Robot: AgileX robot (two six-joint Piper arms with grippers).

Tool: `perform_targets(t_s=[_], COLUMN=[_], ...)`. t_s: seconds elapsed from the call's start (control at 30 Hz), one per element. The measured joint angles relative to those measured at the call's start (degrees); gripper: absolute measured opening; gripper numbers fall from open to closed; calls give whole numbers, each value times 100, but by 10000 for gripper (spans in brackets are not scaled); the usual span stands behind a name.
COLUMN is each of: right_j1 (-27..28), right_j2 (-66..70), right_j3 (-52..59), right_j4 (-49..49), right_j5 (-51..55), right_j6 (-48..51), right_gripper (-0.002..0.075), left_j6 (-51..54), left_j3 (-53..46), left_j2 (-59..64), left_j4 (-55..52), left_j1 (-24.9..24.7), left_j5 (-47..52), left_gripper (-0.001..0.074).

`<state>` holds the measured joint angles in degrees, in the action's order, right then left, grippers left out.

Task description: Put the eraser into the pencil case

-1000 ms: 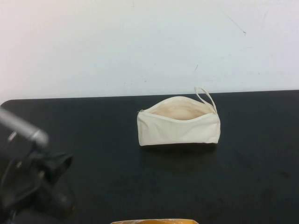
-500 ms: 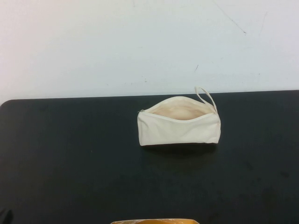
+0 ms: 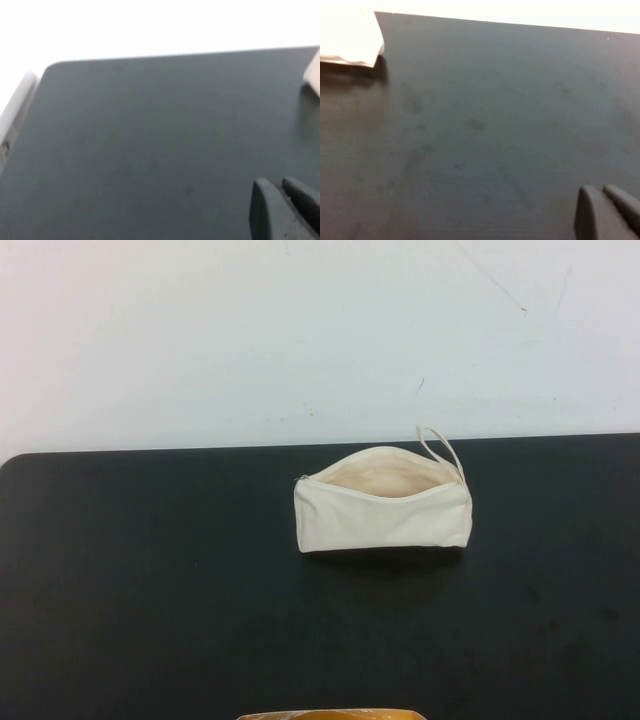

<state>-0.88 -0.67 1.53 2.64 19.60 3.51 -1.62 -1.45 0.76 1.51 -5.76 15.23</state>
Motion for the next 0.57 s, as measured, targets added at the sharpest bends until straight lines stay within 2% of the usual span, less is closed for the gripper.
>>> perform_targets(t_s=[0.07, 0.57], right_j1=[0, 0], right_j2=[0, 0], right_j3=[0, 0], right_j4=[0, 0], right_j5=[0, 0], right_j6=[0, 0], right_gripper=[-1, -1], left_j6=[0, 0], left_j3=[0, 10], left_j2=[-101, -129], left_j4=[0, 0], left_j1=[0, 118], left_j5=[242, 300], left_gripper=[7, 7])
